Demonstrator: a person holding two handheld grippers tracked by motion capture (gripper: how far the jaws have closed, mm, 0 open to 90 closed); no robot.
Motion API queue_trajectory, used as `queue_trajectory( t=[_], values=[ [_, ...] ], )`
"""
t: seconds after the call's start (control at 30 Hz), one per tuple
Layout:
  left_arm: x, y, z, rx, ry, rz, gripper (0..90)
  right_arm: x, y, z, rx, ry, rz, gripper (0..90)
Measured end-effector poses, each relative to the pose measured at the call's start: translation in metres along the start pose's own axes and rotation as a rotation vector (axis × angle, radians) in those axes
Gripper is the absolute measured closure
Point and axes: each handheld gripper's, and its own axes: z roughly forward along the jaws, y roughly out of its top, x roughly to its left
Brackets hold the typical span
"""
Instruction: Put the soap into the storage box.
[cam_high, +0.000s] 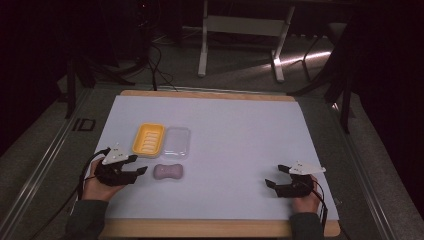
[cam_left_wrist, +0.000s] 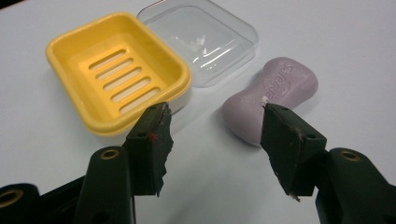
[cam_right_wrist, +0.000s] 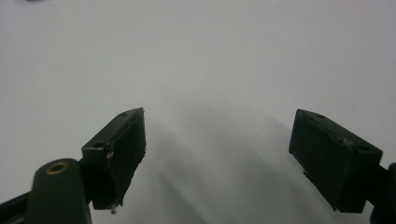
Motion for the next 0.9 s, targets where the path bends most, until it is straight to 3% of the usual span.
queue_trajectory(
  t=[0.33,0.53,0.9],
  values=[
    [0.005,0.005,0.003,0.015,-0.009,0.022,42.3,0.000,0.000,0.000,-0.001,0.000,0.000,18.3],
    [0.009,0.007,0.005,0.000,-0.049,0.029,43.9,0.000,0.000,-0.001,-0.001,-0.002,0.007,18.3],
    [0.010,0.018,0.012,0.016,-0.073,0.057,45.5,0.000,0.000,-0.001,-0.003,-0.003,0.004,18.3]
  ],
)
